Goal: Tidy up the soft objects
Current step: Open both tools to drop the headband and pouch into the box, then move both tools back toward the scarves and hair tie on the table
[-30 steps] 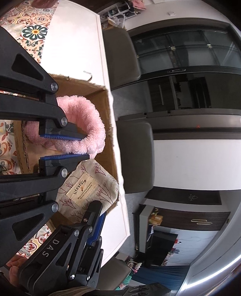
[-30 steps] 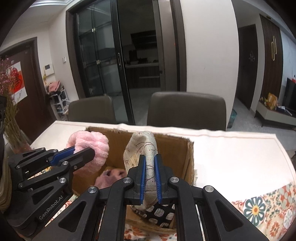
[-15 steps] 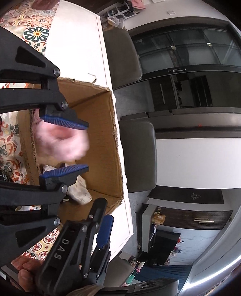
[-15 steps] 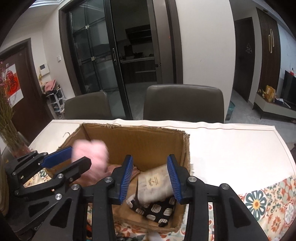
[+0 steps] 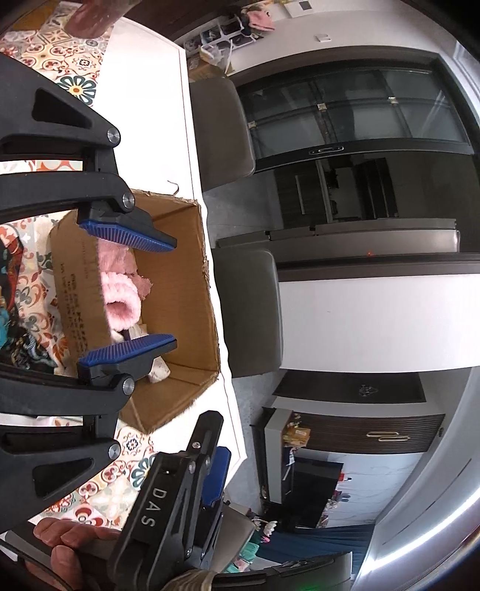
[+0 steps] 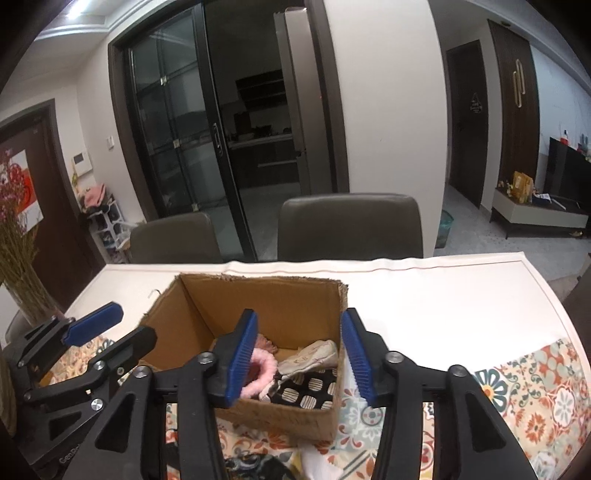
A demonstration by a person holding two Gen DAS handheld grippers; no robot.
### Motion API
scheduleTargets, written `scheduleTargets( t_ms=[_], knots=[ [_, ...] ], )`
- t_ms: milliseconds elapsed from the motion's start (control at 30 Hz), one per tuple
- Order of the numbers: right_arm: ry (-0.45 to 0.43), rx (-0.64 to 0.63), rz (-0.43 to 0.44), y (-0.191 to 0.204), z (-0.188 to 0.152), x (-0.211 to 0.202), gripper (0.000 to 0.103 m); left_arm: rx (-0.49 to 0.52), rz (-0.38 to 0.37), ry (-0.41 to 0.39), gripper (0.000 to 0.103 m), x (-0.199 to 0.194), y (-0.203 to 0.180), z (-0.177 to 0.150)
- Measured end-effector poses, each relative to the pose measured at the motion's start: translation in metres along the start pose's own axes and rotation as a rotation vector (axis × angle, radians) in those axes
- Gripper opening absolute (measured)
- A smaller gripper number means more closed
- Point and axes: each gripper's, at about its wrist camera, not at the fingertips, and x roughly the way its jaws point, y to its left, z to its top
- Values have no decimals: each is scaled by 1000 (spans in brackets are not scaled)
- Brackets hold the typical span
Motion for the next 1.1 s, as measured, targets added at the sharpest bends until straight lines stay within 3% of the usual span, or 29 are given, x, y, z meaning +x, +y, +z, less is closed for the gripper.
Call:
scheduleTargets(
  t_ms=[433, 833, 900, 1100],
  knots=[
    [-69, -31, -60, 9, -19, -65, 57, -3, 34, -23, 50, -53, -9, -27],
    [-47, 16, -70, 5, -47, -92, 57, 29, 53, -52, 62, -86, -23, -51],
    [-42, 33, -76, 3, -52, -95, 65, 28, 49, -52, 62, -89, -24, -55],
    [-32, 70, -105, -1, -71, -106, 67, 41, 24, -46, 68, -97, -33, -70]
  ],
)
